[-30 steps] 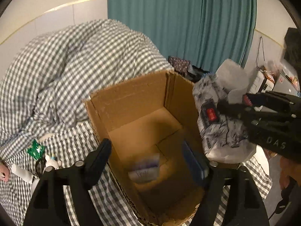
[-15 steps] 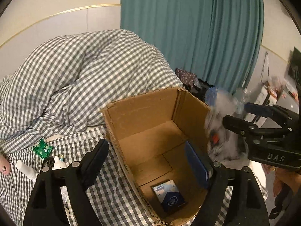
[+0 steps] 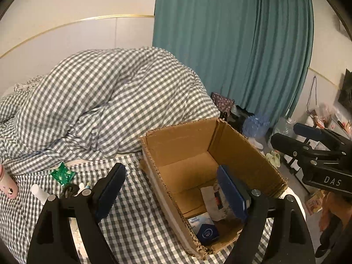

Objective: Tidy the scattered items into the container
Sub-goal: 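Open both grippers over the cardboard box, dropping the tissue and wipe packs inside, then move both grippers back toward the remaining items on the bed, then grasp the white cup with the left gripper while the right grasps the lace cloth, then lift and carry the white cup and lace cloth toward the cardboard box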

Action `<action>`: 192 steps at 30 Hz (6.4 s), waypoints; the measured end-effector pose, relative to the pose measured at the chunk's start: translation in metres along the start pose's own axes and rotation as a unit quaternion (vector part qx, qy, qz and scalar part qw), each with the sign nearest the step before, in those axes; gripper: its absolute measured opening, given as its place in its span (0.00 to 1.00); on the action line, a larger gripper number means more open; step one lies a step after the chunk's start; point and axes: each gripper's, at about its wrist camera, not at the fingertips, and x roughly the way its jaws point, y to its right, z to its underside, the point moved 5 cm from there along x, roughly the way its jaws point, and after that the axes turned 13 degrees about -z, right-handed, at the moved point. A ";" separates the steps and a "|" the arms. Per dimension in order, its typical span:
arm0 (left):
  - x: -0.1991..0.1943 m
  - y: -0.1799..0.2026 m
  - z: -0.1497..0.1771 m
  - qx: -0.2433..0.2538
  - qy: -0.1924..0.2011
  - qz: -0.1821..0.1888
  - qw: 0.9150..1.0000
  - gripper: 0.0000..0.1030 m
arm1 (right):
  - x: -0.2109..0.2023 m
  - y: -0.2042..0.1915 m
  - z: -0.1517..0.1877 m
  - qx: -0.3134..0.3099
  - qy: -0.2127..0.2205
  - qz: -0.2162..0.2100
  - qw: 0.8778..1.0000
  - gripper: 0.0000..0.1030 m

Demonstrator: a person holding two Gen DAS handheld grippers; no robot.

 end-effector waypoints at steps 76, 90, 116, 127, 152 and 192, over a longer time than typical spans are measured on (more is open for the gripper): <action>-0.086 -0.361 0.080 -0.165 0.015 -0.207 0.964 1.00 | 0.098 -0.303 0.003 -0.076 -0.034 -0.164 0.983 0.99; -0.021 -0.350 0.101 -0.155 -0.031 -0.194 0.968 1.00 | 0.147 -0.298 0.045 -0.077 -0.092 -0.174 0.977 0.99; 0.114 -0.334 0.121 -0.108 -0.084 -0.154 0.979 0.99 | 0.228 -0.305 0.147 -0.080 -0.188 -0.234 0.950 0.99; 0.167 -0.329 0.124 -0.077 -0.117 -0.156 0.978 0.85 | 0.243 -0.308 0.162 -0.100 -0.214 -0.245 0.940 0.87; 0.156 -0.320 0.111 -0.080 -0.106 -0.146 0.980 0.32 | 0.236 -0.315 0.168 -0.083 -0.238 -0.268 0.930 0.15; -0.048 -0.330 0.066 -0.126 0.008 -0.208 0.970 0.32 | 0.091 -0.340 0.074 -0.110 -0.059 -0.256 0.959 0.15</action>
